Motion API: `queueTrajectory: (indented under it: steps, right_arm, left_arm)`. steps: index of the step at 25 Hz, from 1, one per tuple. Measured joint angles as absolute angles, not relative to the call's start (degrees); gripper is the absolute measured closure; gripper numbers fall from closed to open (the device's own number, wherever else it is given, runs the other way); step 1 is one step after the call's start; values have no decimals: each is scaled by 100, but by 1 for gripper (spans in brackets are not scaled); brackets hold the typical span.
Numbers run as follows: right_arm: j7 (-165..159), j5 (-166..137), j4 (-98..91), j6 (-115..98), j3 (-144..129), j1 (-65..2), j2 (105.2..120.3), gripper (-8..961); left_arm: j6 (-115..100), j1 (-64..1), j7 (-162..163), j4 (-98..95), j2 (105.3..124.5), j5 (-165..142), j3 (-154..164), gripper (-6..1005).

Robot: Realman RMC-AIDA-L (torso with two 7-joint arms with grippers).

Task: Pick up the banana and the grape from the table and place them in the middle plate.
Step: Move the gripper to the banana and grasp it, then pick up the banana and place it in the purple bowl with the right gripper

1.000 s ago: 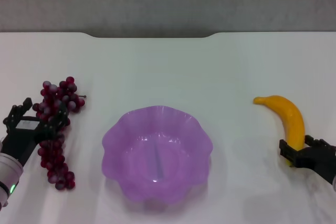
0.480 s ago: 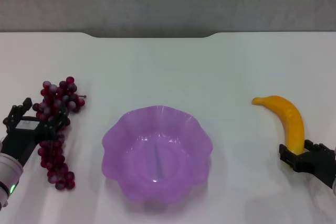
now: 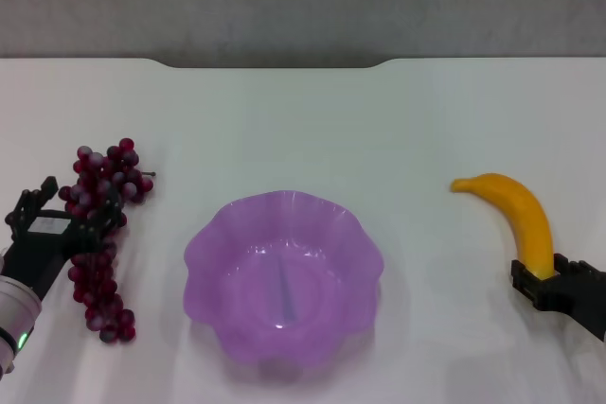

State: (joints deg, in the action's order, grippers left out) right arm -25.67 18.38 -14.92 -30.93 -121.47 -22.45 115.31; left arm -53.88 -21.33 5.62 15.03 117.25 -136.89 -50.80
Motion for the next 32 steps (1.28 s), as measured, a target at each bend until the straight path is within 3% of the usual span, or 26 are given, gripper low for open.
queueTrajectory:
  steps: [3, 12, 32]
  right_arm:
    - [-2562, 1839, -1486, -3093, -12146, -2238, 11531, 259]
    - [-2528, 1839, -1485, -3094, -12137, -2252, 11523, 451]
    - [-2043, 1797, -1496, -3140, -11549, -2548, 11462, 465]
  left_arm:
    - [-5388, -2131, 562, 1503, 11724, -13679, -5080, 135]
    - [-5387, -2127, 562, 1503, 11725, -13675, -5080, 135]
    - [-5387, -2117, 562, 1503, 11715, -13669, -5080, 136]
